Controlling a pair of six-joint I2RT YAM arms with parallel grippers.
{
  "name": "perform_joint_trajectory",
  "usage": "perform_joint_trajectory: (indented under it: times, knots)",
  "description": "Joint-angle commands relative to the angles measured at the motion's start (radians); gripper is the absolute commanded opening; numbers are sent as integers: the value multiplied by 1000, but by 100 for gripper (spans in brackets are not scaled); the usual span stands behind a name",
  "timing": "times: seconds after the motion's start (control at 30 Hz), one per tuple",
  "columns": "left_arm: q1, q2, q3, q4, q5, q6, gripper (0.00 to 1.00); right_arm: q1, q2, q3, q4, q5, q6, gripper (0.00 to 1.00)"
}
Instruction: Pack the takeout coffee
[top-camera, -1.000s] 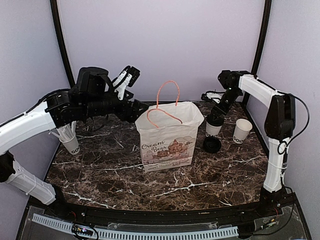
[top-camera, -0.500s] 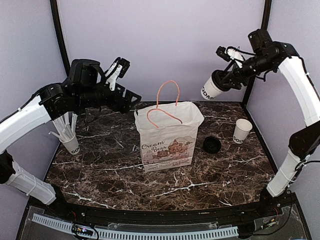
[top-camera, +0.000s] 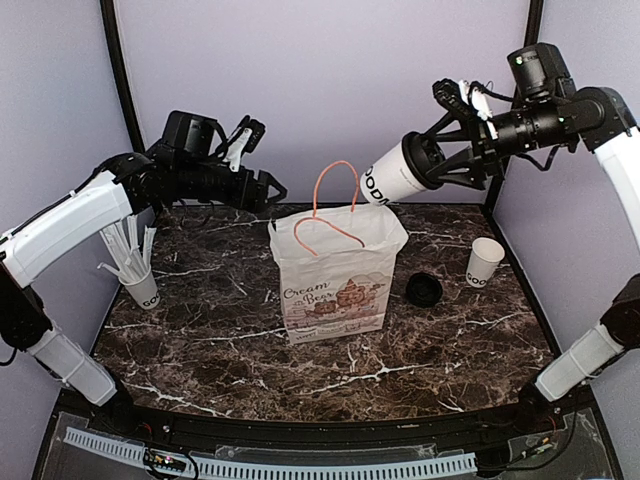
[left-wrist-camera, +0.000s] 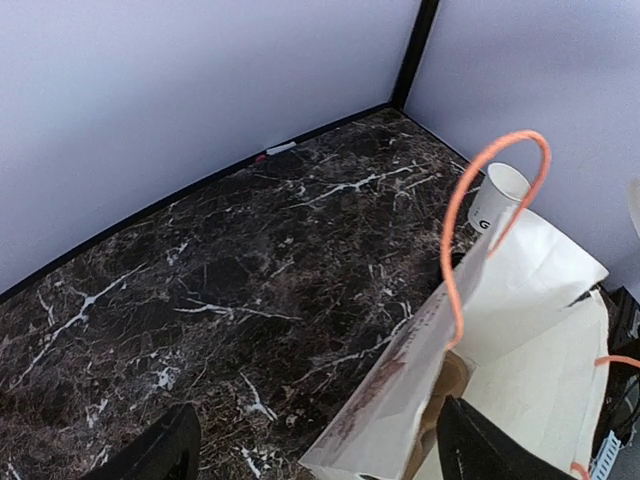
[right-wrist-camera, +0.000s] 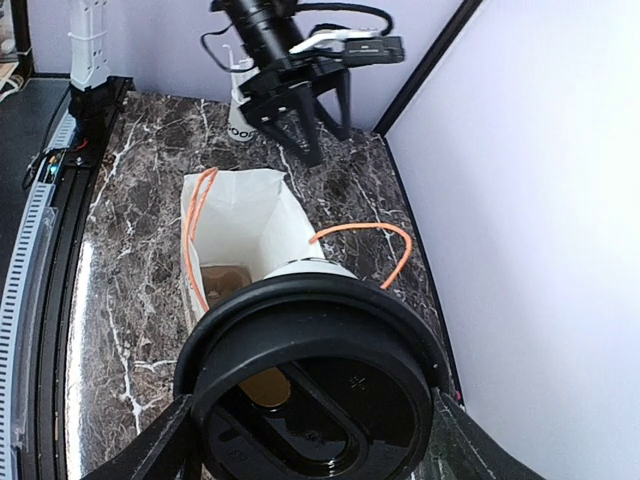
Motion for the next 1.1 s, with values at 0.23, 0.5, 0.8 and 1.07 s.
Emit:
perform_joint_trajectory:
  times: [0.23, 0.5, 0.8, 1.07]
  knots:
    - [173, 104, 27, 92, 168, -88, 82, 205, 80, -71, 120, 256, -9, 60]
    - [184, 195, 60, 95, 198, -65, 77, 252, 192, -63, 123, 290, 23, 59]
    - [197, 211, 49, 80, 183, -19, 77, 345, 228, -125, 99, 425, 16, 56]
    - [200, 247, 50, 83, 243, 9, 76, 499, 117, -351, 118, 560, -29, 53]
